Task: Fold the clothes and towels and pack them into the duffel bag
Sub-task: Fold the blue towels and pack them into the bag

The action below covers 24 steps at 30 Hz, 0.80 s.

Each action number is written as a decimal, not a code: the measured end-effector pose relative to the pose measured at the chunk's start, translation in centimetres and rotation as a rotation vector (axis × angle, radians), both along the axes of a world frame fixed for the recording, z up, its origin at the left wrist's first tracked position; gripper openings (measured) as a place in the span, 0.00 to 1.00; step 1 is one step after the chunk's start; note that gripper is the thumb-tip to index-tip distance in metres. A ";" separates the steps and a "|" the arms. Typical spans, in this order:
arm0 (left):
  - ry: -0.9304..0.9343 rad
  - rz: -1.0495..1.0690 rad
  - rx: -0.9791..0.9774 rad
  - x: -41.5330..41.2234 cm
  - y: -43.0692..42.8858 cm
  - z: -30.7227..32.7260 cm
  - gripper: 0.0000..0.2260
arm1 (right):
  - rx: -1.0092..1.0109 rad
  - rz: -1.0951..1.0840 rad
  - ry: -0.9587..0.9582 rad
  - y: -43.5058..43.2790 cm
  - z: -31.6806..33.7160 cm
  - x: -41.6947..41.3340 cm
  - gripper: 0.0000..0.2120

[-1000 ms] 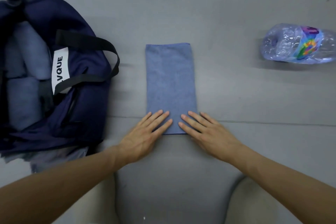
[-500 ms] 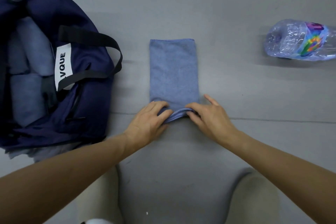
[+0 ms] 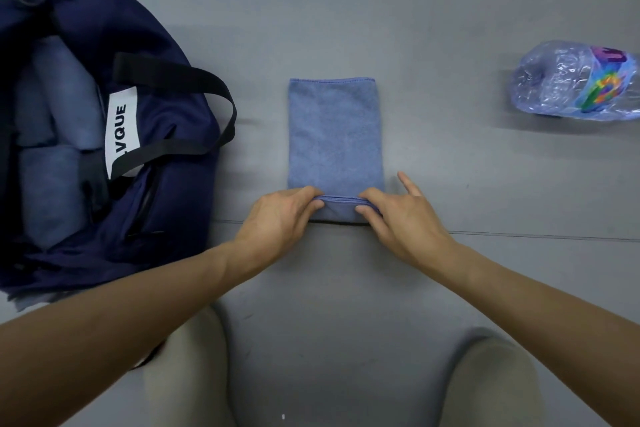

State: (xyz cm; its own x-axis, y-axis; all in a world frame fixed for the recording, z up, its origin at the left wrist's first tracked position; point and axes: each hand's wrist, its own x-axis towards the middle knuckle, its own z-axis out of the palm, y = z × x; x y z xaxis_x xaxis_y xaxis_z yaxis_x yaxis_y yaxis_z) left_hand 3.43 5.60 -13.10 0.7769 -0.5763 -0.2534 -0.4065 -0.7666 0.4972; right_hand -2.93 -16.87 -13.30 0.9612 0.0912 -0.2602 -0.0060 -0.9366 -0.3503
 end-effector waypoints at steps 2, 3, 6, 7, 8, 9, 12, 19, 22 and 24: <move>-0.014 0.009 0.009 0.2 -0.1 -0.1 0.10 | -0.025 -0.011 0.020 0.0 0.0 0.5 0.12; -0.019 0.015 0.015 0.4 -0.2 -0.1 0.10 | -0.024 -0.023 0.029 0.1 0.1 0.9 0.13; 0.022 0.051 0.039 1.2 -0.5 -0.2 0.10 | -0.010 -0.094 0.057 0.3 0.7 2.2 0.15; 0.050 0.072 0.044 1.7 -0.6 -0.3 0.10 | -0.013 -0.111 0.063 0.4 1.0 2.7 0.15; 0.078 0.096 0.046 2.0 -0.7 -0.3 0.10 | -0.026 -0.114 0.070 0.4 1.2 3.1 0.16; 0.097 0.116 0.042 2.3 -0.8 -0.3 0.10 | -0.042 -0.110 0.074 0.5 1.3 3.2 0.16; 0.103 0.139 0.028 2.6 -0.9 -0.2 0.08 | -0.061 -0.087 0.096 0.5 1.2 3.0 0.14; -0.053 0.050 0.025 2.4 -0.4 -0.5 0.08 | -0.095 -0.041 -0.015 -0.6 -1.0 2.9 0.14; -0.190 -0.024 0.067 3.0 -0.4 -0.6 0.12 | -0.147 -0.014 -0.125 -0.6 -1.0 3.0 0.14; -0.357 -0.199 0.076 3.2 -0.4 -1.0 0.12 | -0.197 0.080 -0.263 -0.4 -1.3 2.9 0.11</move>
State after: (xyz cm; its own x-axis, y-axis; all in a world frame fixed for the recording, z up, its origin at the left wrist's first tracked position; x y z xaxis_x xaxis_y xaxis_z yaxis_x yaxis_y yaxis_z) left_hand 6.66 5.22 -14.12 0.6990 -0.7142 -0.0356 -0.6872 -0.6847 0.2428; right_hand -0.02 -17.31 -14.60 0.9896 0.1416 -0.0247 0.1367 -0.9804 -0.1422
